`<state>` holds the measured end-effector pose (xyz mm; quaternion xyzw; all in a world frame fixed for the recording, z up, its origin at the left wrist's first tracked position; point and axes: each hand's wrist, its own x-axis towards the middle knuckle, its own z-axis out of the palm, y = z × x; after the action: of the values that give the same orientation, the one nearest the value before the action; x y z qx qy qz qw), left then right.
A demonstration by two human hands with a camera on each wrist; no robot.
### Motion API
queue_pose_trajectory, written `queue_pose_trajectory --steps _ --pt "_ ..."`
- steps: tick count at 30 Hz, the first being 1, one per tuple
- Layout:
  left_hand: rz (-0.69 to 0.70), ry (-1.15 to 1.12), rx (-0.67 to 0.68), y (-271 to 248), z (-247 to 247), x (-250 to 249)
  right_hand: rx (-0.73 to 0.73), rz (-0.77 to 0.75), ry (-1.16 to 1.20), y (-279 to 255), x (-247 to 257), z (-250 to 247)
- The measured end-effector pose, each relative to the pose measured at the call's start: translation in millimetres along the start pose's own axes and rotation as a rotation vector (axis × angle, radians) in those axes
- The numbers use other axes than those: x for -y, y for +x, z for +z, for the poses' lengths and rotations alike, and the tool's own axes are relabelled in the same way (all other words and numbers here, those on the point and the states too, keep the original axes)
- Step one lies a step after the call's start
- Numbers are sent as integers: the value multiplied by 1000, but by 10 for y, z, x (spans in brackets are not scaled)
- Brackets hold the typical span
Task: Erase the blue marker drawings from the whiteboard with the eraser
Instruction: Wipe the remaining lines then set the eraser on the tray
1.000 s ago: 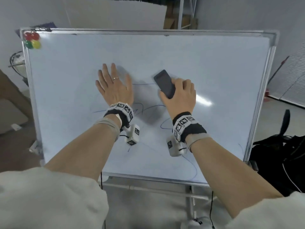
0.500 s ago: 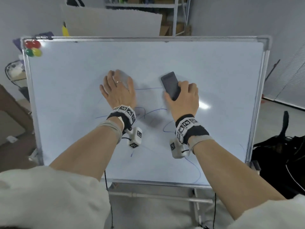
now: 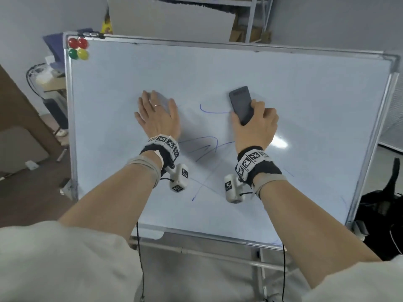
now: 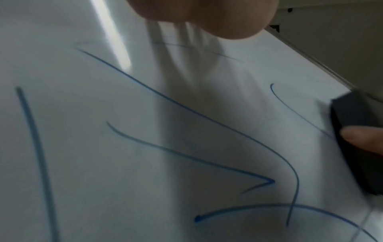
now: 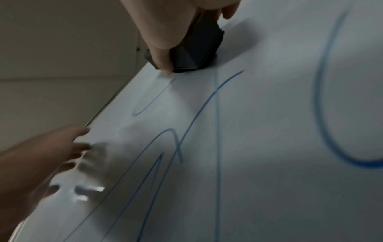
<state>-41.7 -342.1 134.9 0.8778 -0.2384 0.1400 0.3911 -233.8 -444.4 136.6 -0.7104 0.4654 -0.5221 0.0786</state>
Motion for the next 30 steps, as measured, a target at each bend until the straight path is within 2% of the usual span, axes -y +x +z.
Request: queue_pose_trajectory --steps 5,8,10,12,16,18,21,24,26,28,30 --pt "33 2 89 44 -218 423 135 -251 -22 -260 654 407" --pt "-148 12 51 77 -346 682 258 -391 -47 -536 869 555" --pt "-222 -18 50 100 -402 813 323 -473 -70 -691 893 579" --pt "-233 -32 65 100 -425 895 333 -457 -71 -659 837 521" --pt "-235 -135 123 94 -389 916 137 -196 -63 -197 685 351" --pt "-229 -202 152 74 -423 914 97 -164 -70 -88 727 349" --pt "-181 -199 219 83 -524 1072 138 -250 -38 -328 955 481" --pt "-94 -217 253 90 -601 1271 277 -429 -30 -881 1058 647" --pt "-98 -241 256 47 -645 1344 334 -538 -60 -1180 1049 713" --pt "-145 -216 261 -56 -688 1393 356 -578 -81 -1206 1064 706" --pt "-189 -183 263 -160 -702 1487 334 -538 -97 -1037 1117 684"
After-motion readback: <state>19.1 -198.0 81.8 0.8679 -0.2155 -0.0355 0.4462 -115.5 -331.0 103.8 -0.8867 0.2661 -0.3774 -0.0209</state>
